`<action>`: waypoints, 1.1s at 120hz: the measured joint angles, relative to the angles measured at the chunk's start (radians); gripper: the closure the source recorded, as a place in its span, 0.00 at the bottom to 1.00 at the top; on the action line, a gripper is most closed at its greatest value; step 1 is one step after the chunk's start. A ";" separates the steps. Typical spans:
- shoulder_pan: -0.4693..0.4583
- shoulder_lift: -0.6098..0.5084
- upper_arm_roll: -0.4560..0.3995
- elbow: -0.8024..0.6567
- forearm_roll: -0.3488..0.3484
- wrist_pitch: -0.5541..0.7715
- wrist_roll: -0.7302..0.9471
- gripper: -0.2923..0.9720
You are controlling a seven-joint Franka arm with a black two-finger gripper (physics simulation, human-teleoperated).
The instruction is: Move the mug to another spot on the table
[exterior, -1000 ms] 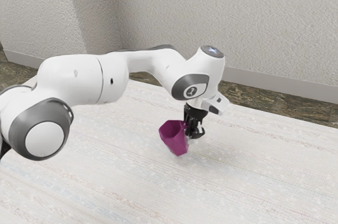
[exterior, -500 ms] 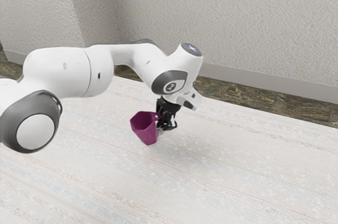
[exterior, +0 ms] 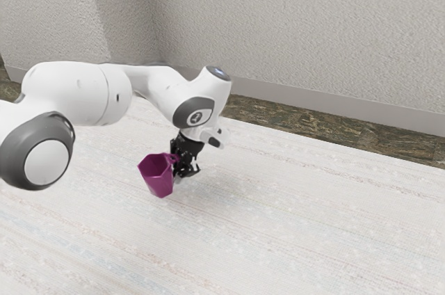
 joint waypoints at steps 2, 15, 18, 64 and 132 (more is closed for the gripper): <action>0.003 0.000 0.000 -0.003 -0.001 0.000 0.000 0.83; 0.024 0.004 0.000 -0.009 -0.007 0.002 -0.002 0.84; 0.029 0.005 0.000 -0.010 -0.008 0.003 -0.002 0.84; 0.058 0.014 0.000 -0.010 -0.075 0.008 0.001 0.42; 0.061 -0.357 0.011 -0.171 -0.163 0.183 0.007 0.24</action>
